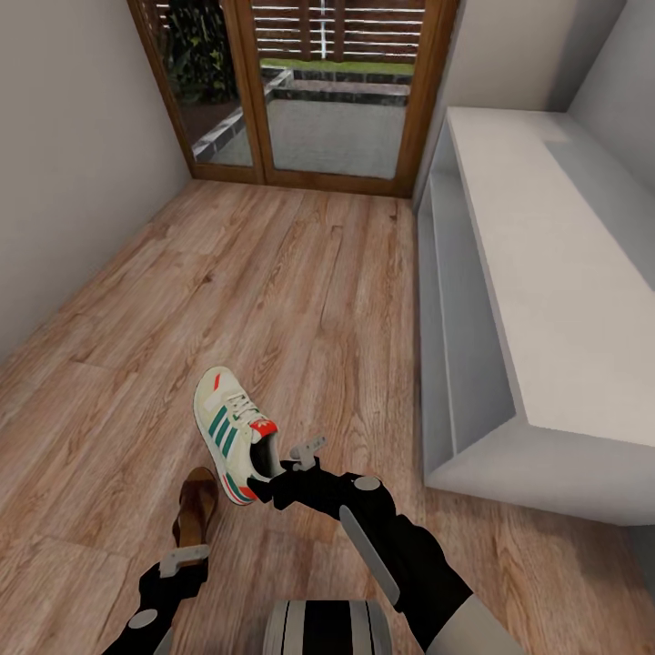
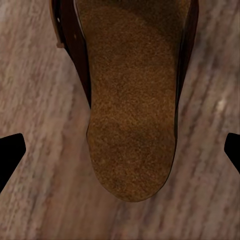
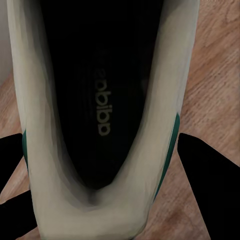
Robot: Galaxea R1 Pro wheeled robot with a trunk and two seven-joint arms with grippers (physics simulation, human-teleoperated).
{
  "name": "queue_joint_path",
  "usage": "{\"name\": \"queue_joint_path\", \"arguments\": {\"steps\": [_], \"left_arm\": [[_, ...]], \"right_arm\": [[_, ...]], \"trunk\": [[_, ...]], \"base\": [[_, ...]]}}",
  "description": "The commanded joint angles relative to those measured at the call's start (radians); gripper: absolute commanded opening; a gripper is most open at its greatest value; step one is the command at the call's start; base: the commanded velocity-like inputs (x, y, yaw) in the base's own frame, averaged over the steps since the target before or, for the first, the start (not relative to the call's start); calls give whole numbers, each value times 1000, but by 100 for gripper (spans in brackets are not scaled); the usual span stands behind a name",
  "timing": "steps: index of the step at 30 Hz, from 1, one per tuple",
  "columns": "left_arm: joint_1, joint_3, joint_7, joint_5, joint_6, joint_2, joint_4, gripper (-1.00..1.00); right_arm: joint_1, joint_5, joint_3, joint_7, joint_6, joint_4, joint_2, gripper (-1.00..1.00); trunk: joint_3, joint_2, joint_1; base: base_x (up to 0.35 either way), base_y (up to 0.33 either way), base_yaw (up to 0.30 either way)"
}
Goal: Pick up the two gym shoes and the two sandals from the corridor floor and place them onto the hallstand (shoe rack) in the corridor, making sure they are on the rack and not on the floor. Arrange them so the two gym shoes are next to each other and the two sandals are next to each other.
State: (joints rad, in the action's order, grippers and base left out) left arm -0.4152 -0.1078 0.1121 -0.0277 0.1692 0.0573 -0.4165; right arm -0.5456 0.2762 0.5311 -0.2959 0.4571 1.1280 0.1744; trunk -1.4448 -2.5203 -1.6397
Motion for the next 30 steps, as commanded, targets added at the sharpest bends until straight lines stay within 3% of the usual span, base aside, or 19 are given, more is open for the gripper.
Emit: {"name": "queue_joint_path", "arguments": {"steps": [1, 9, 12, 16, 28, 30], "left_arm": [[0, -2, 1, -3, 3, 0, 1, 100], [3, -8, 1, -3, 18, 2, -11, 100], [5, -12, 1, -2, 91, 4, -4, 100], [4, -13, 0, -3, 119, 3, 0, 100], [4, -13, 0, -3, 127, 4, 1, 100], [4, -13, 0, -3, 127, 4, 1, 100]], "right_arm": [[0, 6, 0, 0, 6, 1, 0, -100], [0, 6, 1, 0, 6, 3, 0, -100], [0, 6, 1, 0, 6, 4, 0, -100], [0, 6, 0, 0, 6, 4, 0, -100], [0, 6, 0, 0, 6, 4, 0, -100], [0, 6, 0, 0, 6, 4, 0, -100]], "trunk": [[-1, 0, 0], [-1, 0, 0], [-15, -1, -1], [-36, -2, -3], [-101, -5, -8], [-103, -5, -8]], "base": [[1, 0, 0], [0, 0, 0], [0, 0, 0], [0, 0, 0], [0, 0, 0], [0, 0, 0]]}}
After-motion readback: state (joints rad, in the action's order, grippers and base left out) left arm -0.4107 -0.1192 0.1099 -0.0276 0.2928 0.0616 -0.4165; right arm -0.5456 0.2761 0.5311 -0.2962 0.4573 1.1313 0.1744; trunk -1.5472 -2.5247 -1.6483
